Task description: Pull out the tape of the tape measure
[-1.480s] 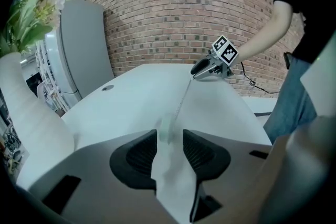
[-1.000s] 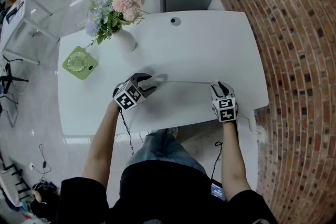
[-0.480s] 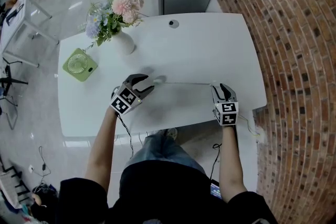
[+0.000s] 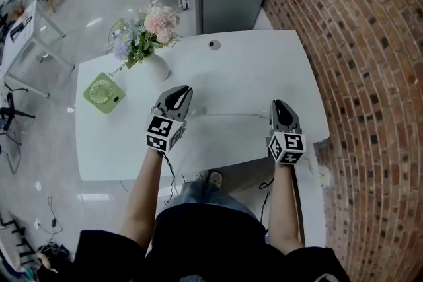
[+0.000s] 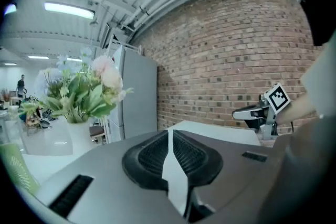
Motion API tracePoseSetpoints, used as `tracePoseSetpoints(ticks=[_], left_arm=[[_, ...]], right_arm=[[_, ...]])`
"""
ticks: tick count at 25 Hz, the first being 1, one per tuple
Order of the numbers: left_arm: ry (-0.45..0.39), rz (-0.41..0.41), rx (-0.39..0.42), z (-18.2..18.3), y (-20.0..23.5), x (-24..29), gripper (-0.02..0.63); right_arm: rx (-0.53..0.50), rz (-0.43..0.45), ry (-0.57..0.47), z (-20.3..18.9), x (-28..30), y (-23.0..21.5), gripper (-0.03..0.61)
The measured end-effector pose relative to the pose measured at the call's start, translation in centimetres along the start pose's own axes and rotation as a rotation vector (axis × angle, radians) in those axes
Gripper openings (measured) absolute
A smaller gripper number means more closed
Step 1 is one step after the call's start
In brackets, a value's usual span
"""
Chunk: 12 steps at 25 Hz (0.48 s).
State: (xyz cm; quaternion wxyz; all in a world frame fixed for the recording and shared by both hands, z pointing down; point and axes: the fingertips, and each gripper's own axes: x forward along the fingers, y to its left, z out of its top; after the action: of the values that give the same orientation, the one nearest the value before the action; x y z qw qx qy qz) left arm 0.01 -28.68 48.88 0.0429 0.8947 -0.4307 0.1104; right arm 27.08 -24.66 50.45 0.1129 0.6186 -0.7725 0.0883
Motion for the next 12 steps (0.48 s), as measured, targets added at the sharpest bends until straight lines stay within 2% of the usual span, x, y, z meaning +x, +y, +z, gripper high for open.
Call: tracePoseSetpoints(ticks=[5, 9, 12], left_arm=[[-0.131, 0.108, -0.069, 5.2, 0.7, -1.2, 0.028], [-0.185, 0.178, -0.087, 8.2, 1.1, -1.8, 0.023], [-0.190, 0.212, -0.078, 8.9, 0.8, -2.3, 0.021]], right_arm=[[0.039, -0.024, -0.135, 5.1, -1.9, 0.4, 0.002], [0.052, -0.035, -0.204, 7.4, -3.0, 0.9, 0.002], [0.059, -0.035, -0.226, 8.0, -3.9, 1.5, 0.002]])
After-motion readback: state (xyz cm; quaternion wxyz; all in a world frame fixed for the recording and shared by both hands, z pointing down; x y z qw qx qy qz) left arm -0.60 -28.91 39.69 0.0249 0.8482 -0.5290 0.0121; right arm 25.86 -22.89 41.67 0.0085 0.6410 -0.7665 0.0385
